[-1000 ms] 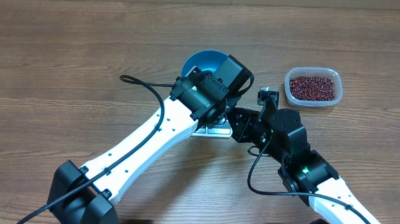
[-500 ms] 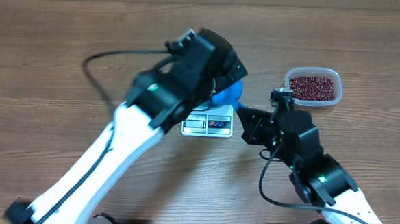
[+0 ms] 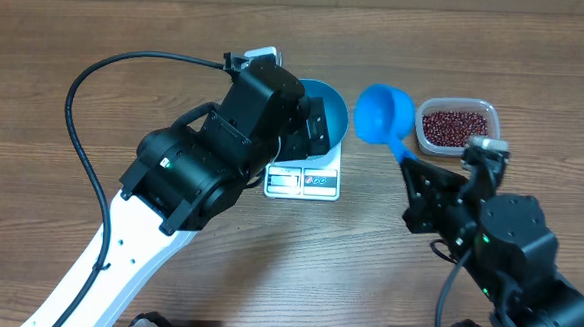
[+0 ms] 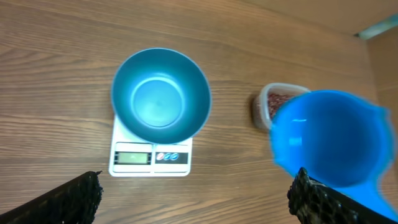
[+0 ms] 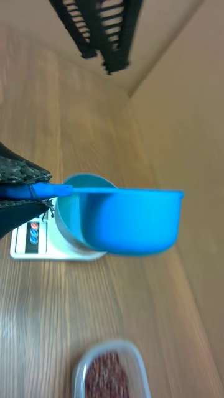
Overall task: Scoop item into bowl and weigh 150g on scale
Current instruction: 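Release the scoop with the left gripper and carry it right toward the beans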
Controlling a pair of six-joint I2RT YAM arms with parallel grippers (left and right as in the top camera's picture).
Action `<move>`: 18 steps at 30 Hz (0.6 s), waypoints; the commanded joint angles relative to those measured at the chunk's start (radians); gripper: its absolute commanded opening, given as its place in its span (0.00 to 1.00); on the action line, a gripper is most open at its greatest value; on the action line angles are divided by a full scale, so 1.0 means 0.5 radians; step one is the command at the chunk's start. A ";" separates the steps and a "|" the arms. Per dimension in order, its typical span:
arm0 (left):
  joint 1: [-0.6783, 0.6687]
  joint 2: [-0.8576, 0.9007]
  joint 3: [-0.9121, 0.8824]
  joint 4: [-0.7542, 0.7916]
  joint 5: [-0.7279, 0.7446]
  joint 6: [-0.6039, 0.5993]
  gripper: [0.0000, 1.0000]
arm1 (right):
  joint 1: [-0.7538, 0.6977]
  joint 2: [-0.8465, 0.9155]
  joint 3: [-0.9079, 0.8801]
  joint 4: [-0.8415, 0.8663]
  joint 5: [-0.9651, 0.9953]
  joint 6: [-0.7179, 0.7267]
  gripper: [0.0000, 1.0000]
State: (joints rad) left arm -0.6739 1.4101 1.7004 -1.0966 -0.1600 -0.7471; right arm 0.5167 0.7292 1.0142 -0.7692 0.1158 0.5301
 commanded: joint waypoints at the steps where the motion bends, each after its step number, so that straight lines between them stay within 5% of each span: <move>1: -0.002 0.007 -0.081 -0.045 -0.062 0.127 1.00 | -0.008 -0.057 0.173 -0.170 0.208 -0.031 0.04; 18: -0.269 0.002 -0.391 -0.014 0.031 0.343 1.00 | -0.008 -0.142 0.231 -0.440 0.597 -0.275 0.03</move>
State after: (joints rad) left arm -0.7860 1.4117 1.5108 -1.1030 -0.1497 -0.6308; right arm 0.5171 0.6655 1.1007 -0.9901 0.3817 0.4458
